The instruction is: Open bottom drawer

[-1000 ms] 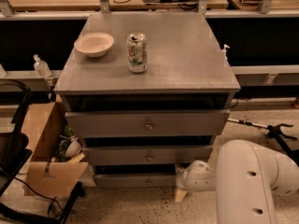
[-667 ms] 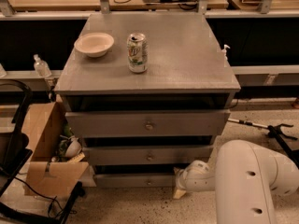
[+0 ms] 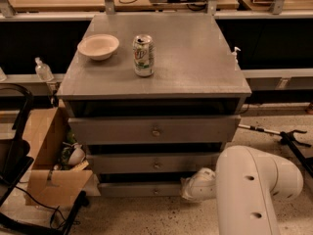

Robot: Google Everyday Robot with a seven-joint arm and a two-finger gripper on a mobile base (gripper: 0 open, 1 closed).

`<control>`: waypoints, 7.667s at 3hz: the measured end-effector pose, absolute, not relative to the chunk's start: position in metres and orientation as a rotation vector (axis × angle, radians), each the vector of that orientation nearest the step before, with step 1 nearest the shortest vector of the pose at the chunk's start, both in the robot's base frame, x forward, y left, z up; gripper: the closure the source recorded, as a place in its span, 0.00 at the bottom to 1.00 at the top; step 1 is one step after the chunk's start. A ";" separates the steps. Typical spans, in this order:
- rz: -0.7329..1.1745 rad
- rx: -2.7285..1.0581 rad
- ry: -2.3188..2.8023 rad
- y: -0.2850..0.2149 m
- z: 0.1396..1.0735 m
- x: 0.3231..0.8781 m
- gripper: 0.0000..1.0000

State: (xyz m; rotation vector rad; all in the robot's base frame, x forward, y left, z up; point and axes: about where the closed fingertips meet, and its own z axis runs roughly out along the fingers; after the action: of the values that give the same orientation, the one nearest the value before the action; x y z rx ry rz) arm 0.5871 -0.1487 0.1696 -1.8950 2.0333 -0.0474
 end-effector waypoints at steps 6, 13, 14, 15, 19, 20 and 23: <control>-0.037 -1.902 2.029 -0.148 0.181 0.581 1.00; 0.050 -1.937 2.007 -0.141 0.184 0.540 1.00; 0.083 -1.950 1.998 -0.137 0.181 0.525 1.00; 0.083 -1.950 1.998 -0.137 0.183 0.525 1.00; 0.121 -1.967 1.984 -0.131 0.184 0.507 0.74; 0.123 -1.968 1.984 -0.131 0.183 0.507 0.52; 0.129 -1.970 1.984 -0.129 0.181 0.505 0.03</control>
Offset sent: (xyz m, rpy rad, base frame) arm -0.2204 -0.0129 0.0357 0.0416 0.1861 -0.0379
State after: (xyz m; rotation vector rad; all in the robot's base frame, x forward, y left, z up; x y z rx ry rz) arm 0.5049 -0.1291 0.1814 -1.9697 1.9842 0.1288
